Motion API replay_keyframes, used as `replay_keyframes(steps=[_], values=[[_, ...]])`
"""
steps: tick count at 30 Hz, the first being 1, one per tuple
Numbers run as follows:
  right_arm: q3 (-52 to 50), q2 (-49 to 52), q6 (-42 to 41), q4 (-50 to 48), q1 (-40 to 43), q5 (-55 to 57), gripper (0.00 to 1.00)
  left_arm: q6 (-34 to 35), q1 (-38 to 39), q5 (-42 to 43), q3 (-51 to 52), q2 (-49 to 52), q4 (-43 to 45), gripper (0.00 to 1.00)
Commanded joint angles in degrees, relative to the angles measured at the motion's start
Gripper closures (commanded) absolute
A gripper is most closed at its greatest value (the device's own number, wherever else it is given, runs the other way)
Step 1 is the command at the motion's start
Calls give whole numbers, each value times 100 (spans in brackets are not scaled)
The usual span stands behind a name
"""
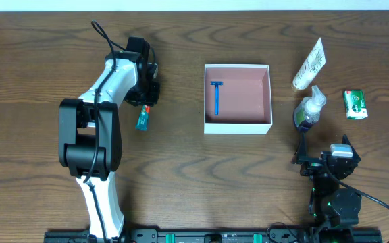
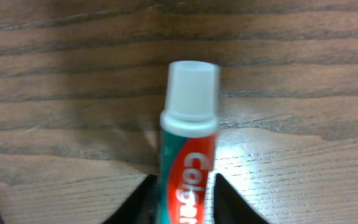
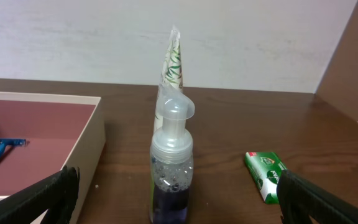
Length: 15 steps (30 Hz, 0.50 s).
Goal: Pack container
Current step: 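Move the left gripper to the Colgate toothpaste tube and grasp it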
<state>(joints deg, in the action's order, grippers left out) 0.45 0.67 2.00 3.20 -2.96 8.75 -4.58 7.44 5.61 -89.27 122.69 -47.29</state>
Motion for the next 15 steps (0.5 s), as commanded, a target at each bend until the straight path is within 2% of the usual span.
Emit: replay_keyframes(steps=[1,11,15], values=[[-13,-37,63,24,-85,-2,1,0,-13,-70,24,90,-4,79],[-13,-37,63,24,-85,-2,1,129,-9,-63,-57,74,-63,94],[-13,-37,63,24,-85,-2,1,192,33,-63,-433,-101,-319,94]])
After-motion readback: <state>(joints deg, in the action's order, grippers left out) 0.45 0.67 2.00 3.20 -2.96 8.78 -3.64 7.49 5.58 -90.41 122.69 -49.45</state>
